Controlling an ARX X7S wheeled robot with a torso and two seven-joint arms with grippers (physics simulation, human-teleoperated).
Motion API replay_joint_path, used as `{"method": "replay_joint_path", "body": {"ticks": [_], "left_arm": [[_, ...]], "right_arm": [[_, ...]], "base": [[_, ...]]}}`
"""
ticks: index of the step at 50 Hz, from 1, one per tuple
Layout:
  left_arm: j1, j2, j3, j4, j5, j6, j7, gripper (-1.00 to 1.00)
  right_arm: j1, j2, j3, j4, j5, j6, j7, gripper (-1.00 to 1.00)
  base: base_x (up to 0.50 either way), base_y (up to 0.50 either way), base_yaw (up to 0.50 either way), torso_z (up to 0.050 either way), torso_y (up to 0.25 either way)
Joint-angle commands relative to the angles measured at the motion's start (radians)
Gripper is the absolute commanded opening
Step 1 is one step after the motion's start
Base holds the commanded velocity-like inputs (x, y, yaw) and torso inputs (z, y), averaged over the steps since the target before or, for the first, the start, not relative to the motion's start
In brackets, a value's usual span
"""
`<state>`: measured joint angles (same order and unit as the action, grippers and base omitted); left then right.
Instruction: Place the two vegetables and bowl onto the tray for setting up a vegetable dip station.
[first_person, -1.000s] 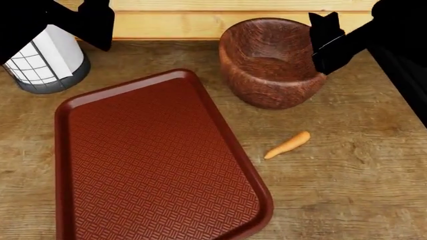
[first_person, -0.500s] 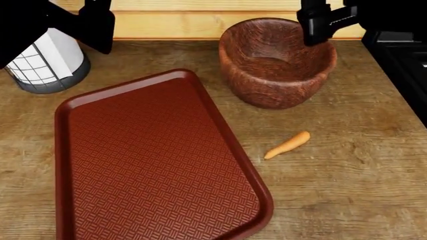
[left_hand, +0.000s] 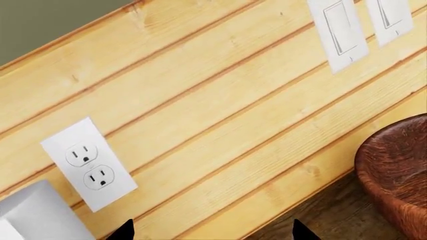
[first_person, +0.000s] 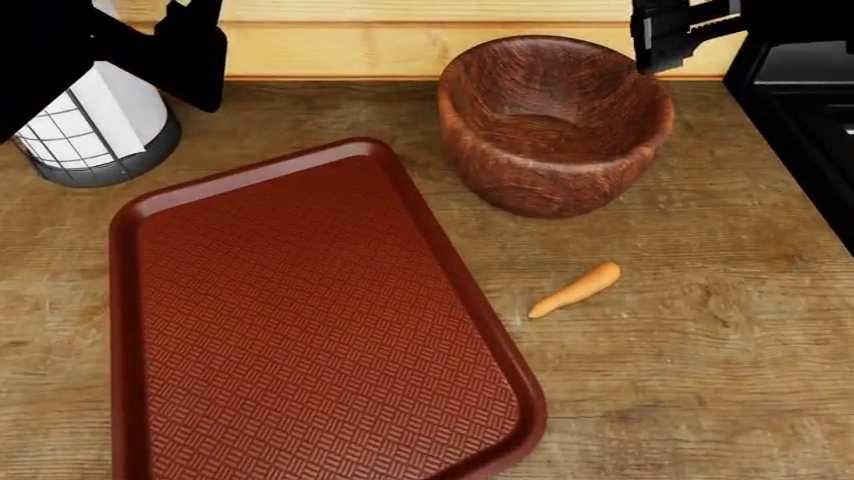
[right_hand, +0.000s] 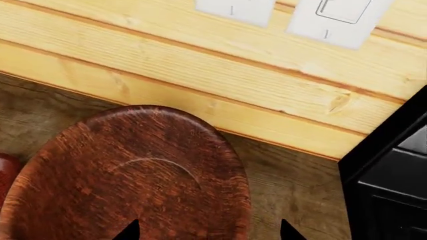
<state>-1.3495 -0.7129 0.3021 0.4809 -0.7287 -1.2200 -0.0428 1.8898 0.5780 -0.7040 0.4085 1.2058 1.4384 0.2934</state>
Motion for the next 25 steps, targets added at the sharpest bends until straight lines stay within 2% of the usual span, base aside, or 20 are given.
{"method": "replay_joint_path", "body": {"ticks": [1, 14, 25], "left_arm": [[0.010, -0.007, -0.010, 0.008, -0.009, 0.001, -0.004, 1.00], [0.017, -0.018, -0.007, 0.010, -0.009, 0.007, -0.003, 1.00], [0.020, -0.018, -0.005, 0.012, -0.012, 0.008, -0.006, 1.00]], "right_arm": [[0.007, -0.025, -0.074, 0.079, -0.060, -0.045, -0.067, 1.00], [0.065, -0.073, -0.124, 0.269, -0.090, -0.045, -0.185, 1.00], [0.056, -0.067, -0.107, 0.333, -0.098, -0.072, -0.158, 1.00]], "base": [[0.00, 0.00, 0.00, 0.000, 0.000], [0.00, 0.00, 0.00, 0.000, 0.000], [0.00, 0.00, 0.00, 0.000, 0.000]]}}
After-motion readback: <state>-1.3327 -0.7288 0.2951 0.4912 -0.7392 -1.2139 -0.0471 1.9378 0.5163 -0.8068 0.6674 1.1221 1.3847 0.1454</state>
